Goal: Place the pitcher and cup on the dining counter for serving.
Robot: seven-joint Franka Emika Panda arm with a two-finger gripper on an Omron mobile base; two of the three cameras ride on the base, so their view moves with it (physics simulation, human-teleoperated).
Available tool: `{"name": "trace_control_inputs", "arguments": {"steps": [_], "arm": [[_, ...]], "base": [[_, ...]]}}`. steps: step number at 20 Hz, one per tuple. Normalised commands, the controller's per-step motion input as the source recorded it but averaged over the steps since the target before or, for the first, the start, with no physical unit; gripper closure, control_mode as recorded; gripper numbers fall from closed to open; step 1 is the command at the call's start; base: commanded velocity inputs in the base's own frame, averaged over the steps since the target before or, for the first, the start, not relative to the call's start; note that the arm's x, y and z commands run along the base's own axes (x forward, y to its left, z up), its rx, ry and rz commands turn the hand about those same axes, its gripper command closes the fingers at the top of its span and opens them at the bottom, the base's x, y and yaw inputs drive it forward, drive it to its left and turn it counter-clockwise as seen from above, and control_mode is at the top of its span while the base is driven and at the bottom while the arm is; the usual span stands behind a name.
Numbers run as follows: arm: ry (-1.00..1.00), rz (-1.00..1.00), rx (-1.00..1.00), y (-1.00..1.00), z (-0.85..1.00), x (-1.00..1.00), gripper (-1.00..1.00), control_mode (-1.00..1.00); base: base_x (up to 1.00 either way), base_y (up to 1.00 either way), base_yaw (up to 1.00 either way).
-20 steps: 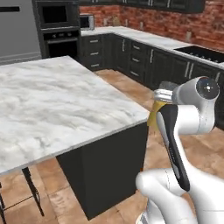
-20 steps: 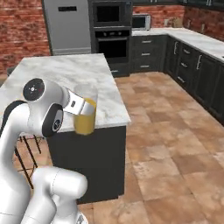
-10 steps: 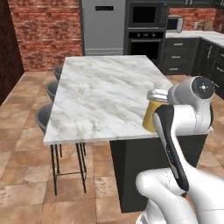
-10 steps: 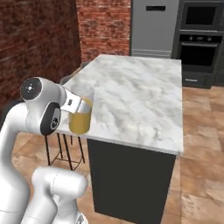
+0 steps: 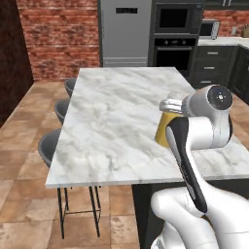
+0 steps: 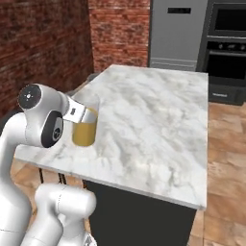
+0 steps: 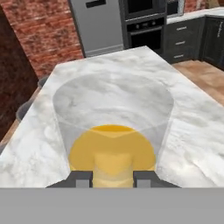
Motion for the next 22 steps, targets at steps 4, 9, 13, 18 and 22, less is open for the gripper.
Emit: {"name": "trace_control_inputs", "arguments": {"steps": [4, 9, 13, 18, 22], "arm": [[0.00, 0.23, 0.00, 0.00, -0.09, 0.33, 1.00, -1.00], [0.00, 0.59, 0.00, 0.00, -0.29, 0.82, 1.00, -1.00], [0.00, 0.46, 0.00, 0.14, -0.39, 1.00, 1.00, -1.00], [0.00, 0.15, 0.01, 0.38, -0.39, 0.88, 1.00, -1.00], [0.00, 0.01, 0.01, 0.20, -0.21, 0.58, 1.00, -1.00]], "base": [[0.43, 0.00, 0.14], [0.00, 0.00, 0.00], [0.00, 0.00, 0.00], [0.00, 0.00, 0.00], [0.00, 0.00, 0.00]]}}
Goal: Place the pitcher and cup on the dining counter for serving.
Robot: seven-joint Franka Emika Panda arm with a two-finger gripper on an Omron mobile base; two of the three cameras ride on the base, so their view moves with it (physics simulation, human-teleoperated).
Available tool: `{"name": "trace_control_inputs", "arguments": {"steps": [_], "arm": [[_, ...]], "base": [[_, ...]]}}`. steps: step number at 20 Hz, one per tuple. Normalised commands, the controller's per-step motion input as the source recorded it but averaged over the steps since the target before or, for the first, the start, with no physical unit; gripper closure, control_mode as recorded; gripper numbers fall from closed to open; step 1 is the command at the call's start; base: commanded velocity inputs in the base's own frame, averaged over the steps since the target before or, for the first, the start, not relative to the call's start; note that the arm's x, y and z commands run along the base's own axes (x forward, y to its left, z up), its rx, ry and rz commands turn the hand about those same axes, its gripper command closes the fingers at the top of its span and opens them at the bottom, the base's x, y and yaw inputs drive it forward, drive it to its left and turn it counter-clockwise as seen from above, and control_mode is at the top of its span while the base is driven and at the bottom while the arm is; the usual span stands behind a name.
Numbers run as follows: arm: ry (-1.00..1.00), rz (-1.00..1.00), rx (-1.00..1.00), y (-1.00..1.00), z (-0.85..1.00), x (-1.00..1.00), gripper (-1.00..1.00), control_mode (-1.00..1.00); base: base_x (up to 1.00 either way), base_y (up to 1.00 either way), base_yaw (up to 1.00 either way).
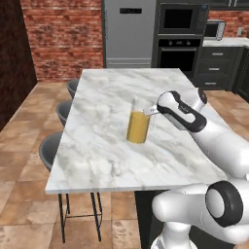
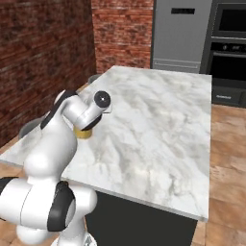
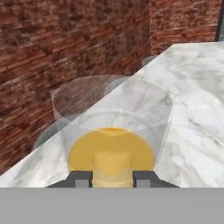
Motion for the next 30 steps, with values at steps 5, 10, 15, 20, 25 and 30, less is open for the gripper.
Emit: {"name": "trace_control_inputs", "arguments": {"steps": [5, 10, 15, 20, 25, 30], "arm": [[0.00, 0.00, -0.11, 0.29, -0.13, 0.51, 1.00, -1.00], [-0.02, 0.00, -0.15, 0.34, -0.29, 0.37, 1.00, -1.00], [-0.01, 0.00, -0.12, 0.23, -0.67, 0.00, 1.00, -1.00], [0.00, 0.00, 0.00, 0.02, -0.55, 0.00, 1.00, -1.00], [-0.01, 0.00, 0.00, -0.01, -0.39, -0.06, 1.00, -1.00], [-0.05, 0.00, 0.00, -0.10, -0.28, -0.24, -1.00, -1.00]], "base": [[0.00, 0.00, 0.00], [0.00, 0.00, 0.00], [0.00, 0.00, 0.00], [0.00, 0.00, 0.00], [0.00, 0.00, 0.00], [0.00, 0.00, 0.00]]}}
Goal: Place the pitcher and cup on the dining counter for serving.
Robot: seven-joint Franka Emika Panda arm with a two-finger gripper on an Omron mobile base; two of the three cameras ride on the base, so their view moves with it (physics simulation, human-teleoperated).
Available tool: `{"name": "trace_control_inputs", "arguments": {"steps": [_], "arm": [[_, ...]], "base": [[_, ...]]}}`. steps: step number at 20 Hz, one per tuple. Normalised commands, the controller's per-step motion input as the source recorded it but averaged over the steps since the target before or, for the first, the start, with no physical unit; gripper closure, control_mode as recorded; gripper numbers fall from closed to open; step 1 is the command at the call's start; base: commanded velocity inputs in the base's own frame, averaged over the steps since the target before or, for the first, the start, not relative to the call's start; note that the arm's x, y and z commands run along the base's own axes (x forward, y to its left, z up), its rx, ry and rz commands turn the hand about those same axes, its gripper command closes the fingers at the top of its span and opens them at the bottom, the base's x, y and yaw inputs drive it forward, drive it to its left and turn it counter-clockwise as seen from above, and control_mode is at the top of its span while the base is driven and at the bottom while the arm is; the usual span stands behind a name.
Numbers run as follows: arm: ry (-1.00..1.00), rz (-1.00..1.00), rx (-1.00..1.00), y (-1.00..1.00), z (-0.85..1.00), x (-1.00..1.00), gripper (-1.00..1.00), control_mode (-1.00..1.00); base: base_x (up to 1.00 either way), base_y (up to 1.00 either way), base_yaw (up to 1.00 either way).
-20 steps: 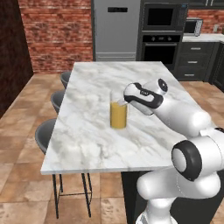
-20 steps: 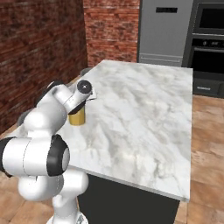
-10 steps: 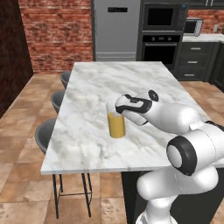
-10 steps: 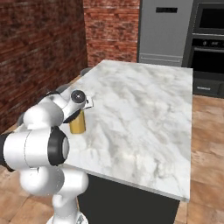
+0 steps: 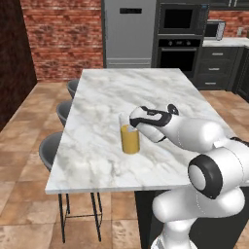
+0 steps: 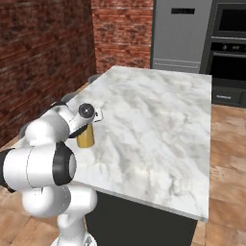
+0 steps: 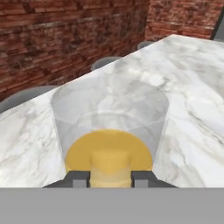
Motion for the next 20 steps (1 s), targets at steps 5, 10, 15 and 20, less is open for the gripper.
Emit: {"name": "trace_control_inputs", "arguments": {"steps": [5, 10, 15, 20], "arm": [[0.00, 0.00, 0.00, 0.00, 0.00, 0.00, -1.00, -1.00], [0.00, 0.00, 0.00, -0.18, 0.10, -0.23, -1.00, -1.00], [0.02, 0.00, 0.00, -0.33, 0.23, -0.38, -1.00, -1.00], [0.05, -0.09, 0.00, -0.25, 0.53, -0.58, -1.00, -1.00]], "base": [[0.00, 0.00, 0.00], [0.00, 0.00, 0.00], [0.00, 0.00, 0.00], [0.00, 0.00, 0.00]]}}
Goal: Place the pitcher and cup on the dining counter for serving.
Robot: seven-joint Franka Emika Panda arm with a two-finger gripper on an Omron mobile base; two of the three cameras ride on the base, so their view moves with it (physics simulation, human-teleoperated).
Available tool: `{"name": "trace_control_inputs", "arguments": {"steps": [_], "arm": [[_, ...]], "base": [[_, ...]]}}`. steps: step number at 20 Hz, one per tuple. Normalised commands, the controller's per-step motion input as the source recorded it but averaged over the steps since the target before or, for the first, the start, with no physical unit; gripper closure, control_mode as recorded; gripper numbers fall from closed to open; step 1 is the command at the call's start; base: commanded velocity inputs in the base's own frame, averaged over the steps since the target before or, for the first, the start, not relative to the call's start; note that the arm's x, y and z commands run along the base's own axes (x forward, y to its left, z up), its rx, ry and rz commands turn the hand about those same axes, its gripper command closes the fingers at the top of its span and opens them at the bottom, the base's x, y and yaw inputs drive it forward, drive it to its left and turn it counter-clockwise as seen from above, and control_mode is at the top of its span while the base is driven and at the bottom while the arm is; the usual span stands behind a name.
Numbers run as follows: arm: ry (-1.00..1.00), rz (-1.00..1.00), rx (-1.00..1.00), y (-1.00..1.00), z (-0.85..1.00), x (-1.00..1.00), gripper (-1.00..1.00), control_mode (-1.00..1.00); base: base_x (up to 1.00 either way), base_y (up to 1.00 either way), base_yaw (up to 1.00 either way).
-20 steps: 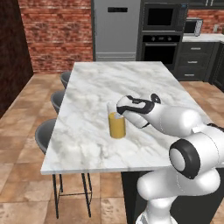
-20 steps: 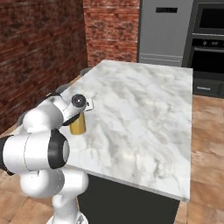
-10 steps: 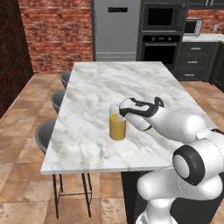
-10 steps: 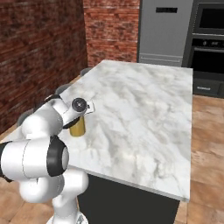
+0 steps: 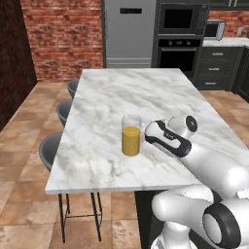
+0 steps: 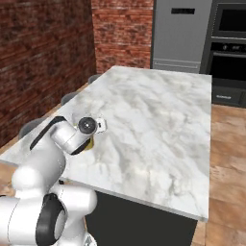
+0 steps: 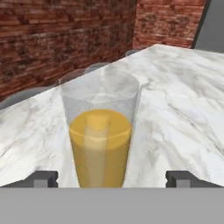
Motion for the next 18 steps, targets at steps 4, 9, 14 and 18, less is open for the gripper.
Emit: {"name": "trace_control_inputs", "arguments": {"steps": [4, 9, 14, 18], "arm": [[0.07, -0.19, 0.00, -0.22, 0.82, -0.80, -1.00, -1.00], [0.16, -0.22, 0.00, -0.18, 0.93, -0.89, -1.00, -1.00], [0.33, -0.17, 0.00, -0.18, 0.86, -0.94, -1.00, -1.00], [0.30, -0.02, 0.00, -0.11, 0.44, -0.94, -1.00, -1.00]], "base": [[0.00, 0.00, 0.00], [0.00, 0.00, 0.00], [0.00, 0.00, 0.00], [0.00, 0.00, 0.00]]}}
